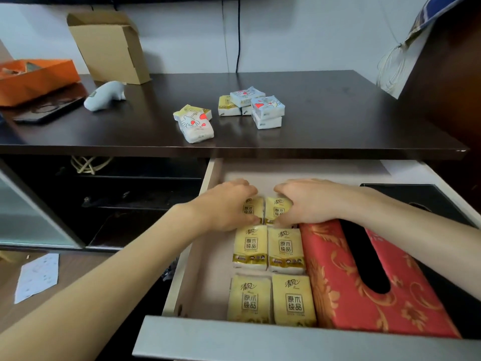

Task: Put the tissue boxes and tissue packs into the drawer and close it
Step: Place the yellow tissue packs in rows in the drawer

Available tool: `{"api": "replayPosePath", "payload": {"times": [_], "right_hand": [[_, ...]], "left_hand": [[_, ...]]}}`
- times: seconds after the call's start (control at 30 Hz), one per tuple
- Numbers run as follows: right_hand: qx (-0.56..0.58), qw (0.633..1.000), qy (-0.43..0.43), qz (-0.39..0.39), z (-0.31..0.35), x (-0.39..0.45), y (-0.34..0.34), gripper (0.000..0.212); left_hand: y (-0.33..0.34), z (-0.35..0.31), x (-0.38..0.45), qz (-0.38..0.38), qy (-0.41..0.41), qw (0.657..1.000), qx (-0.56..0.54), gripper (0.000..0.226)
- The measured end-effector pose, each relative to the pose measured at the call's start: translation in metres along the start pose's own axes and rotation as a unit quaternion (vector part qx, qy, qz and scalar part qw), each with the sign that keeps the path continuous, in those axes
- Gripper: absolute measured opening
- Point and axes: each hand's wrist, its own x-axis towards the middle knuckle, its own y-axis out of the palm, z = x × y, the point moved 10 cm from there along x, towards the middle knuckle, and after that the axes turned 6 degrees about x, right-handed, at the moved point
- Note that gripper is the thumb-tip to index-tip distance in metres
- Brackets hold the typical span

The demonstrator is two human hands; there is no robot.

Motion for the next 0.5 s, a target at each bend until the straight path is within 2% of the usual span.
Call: {"api": "replayPosePath", "payload": {"times": [0.13,0.33,0.5], "right_hand": [[-0.021,0.999,0.020,0.016,-0.001,0.005,0.004,0.052],[0.017,1.000,0.012,0.015,-0.001,-0.002,0.002,0.074],[0.032,0.999,-0.004,-0.014,-0.002,-0.002,-0.001,0.061]], "left_hand": [[0.023,0.000,0.007,0.036,-0.011,0.998,0.049,0.033],[0.021,-0.003,-0.003,0.051,0.020,0.998,0.018,0.042],[0.015,-0.003,-0.006,0.032,0.017,0.999,0.021,0.047]]}}
